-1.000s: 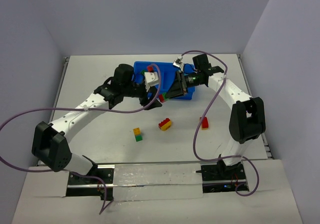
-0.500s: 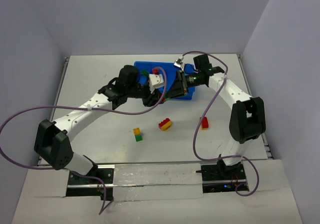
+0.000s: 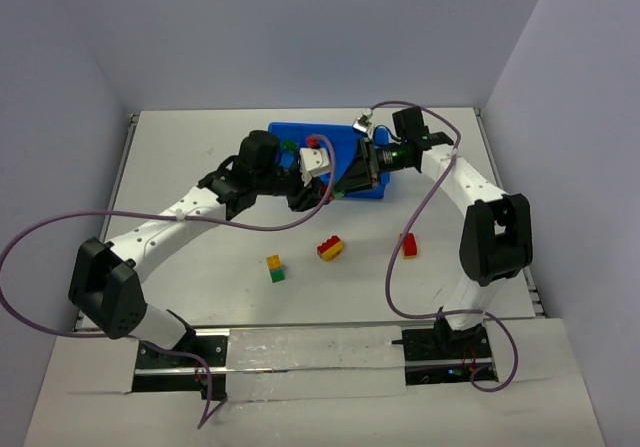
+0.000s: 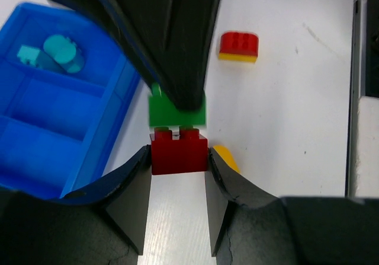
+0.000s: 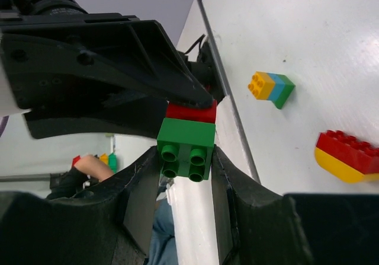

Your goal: Sort the legos into containers by color

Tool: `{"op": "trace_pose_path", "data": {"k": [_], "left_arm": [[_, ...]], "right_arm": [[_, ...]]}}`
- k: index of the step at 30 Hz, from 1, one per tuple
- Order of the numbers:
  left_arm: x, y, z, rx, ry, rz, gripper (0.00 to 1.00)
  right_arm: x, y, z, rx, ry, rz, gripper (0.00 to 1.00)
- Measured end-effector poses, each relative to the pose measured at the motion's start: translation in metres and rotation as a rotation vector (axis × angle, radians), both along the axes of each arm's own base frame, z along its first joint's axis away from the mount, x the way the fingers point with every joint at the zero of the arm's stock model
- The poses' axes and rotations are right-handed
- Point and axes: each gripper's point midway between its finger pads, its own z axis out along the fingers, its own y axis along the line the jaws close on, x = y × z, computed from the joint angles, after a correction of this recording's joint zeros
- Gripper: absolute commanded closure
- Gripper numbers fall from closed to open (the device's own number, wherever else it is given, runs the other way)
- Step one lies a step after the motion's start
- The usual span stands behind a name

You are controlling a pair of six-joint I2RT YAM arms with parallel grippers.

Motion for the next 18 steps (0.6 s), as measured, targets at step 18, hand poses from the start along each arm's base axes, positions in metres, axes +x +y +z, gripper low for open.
{"op": "trace_pose_path", "data": {"k": [18], "left_arm": [[0.082,0.029,-0.018,0.151,0.043,0.276,1.00]], "right_arm": [[0.056,-0.064,-0.014,-0.170,-0.110,-0.252,1.00]]}}
